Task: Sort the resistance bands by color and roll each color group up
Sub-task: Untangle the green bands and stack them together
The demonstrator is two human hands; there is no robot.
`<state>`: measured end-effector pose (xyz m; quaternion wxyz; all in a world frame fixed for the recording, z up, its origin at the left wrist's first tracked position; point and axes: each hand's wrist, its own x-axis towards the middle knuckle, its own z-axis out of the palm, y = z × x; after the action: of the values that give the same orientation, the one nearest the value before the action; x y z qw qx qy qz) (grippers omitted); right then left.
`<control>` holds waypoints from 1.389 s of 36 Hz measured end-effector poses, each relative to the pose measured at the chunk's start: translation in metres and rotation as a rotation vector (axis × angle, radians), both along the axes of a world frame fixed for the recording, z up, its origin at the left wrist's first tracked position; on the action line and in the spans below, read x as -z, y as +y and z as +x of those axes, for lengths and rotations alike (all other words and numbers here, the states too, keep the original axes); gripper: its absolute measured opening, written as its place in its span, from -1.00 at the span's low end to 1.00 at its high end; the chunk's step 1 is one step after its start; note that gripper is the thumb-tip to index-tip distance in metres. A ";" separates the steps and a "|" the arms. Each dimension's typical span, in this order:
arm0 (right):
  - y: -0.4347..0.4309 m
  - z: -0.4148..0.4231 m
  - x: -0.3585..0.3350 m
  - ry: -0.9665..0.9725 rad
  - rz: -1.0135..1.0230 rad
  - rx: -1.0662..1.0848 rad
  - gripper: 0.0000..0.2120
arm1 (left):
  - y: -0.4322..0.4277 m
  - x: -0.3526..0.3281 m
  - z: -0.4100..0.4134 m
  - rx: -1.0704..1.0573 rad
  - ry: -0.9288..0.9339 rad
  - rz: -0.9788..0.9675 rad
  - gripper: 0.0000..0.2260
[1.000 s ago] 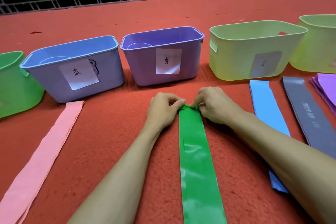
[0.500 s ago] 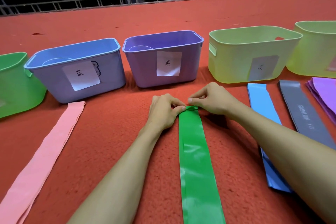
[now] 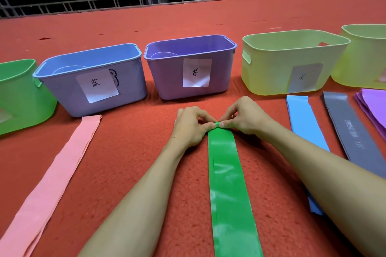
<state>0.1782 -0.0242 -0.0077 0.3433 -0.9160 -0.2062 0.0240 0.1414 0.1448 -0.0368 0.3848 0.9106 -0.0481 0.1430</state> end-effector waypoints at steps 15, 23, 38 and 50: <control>-0.007 -0.007 0.011 -0.151 -0.039 -0.062 -0.90 | -0.003 -0.003 -0.004 0.020 0.067 -0.108 -0.91; -0.008 -0.009 0.011 -0.162 -0.053 -0.078 -0.90 | -0.003 0.000 -0.003 -0.019 0.057 -0.084 -0.84; -0.007 -0.011 0.011 -0.011 0.162 0.023 -0.67 | -0.004 0.001 -0.005 -0.078 0.063 0.117 -0.95; -0.006 -0.014 0.008 0.059 0.162 0.008 -0.85 | -0.003 -0.003 -0.009 -0.046 0.073 0.122 -0.77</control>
<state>0.1639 -0.0299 -0.0157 0.4223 -0.8850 -0.1935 0.0326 0.1322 0.1422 -0.0342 0.3268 0.9378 -0.0215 0.1154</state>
